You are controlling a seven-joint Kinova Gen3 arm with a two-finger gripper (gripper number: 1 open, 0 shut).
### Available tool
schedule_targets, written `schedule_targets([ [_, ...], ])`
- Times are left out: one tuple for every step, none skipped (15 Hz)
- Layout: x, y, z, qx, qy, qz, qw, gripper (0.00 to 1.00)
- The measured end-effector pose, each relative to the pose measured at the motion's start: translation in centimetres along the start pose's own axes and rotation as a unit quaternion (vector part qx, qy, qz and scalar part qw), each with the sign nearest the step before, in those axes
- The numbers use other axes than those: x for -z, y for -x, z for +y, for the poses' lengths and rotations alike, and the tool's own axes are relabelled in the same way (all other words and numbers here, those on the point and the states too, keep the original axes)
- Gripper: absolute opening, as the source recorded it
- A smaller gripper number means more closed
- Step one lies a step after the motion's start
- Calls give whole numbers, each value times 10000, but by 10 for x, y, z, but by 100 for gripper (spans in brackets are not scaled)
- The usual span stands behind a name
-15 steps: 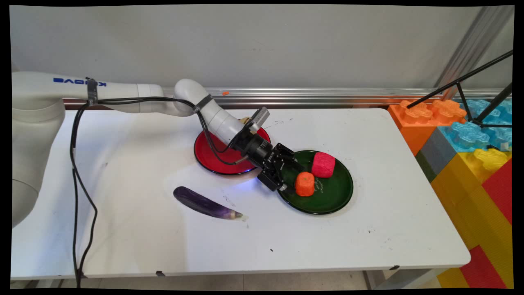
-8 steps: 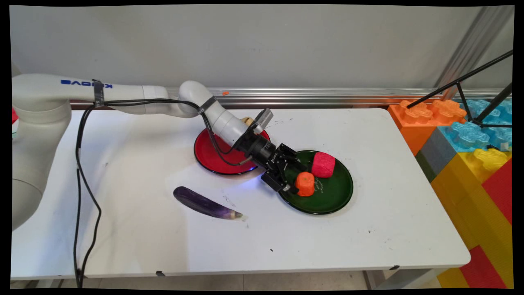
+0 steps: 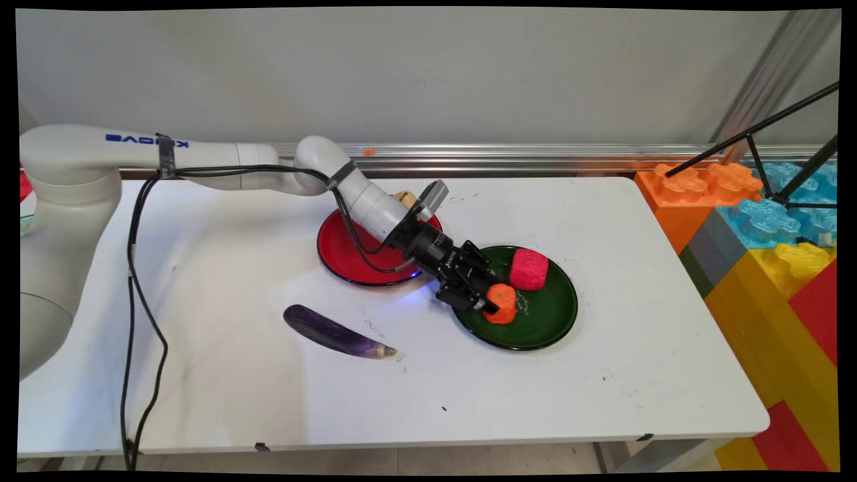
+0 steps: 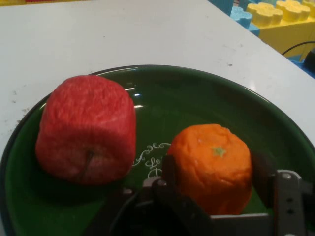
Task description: Place the picked object on the table
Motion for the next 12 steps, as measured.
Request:
schedule_targets([
  [0,1,0,0,1,-1,10000,0],
  [0,2,1,0,3,-2,10000,0],
  [0,3,1,1,9,-2,10000,0],
  [1,4,3,6,15,-1,10000,0],
  [1,5,4,12,21,-3,10000,0],
  [3,7,6,24,33,-5,10000,0],
  [4,9,9,35,43,-9,10000,0],
  [5,10,11,41,53,-12,10000,0],
  [6,11,12,45,60,-14,10000,0],
  [8,12,15,51,71,-16,10000,0],
  [10,14,18,56,81,-15,10000,0],
  [12,14,20,60,84,-9,9999,0],
])
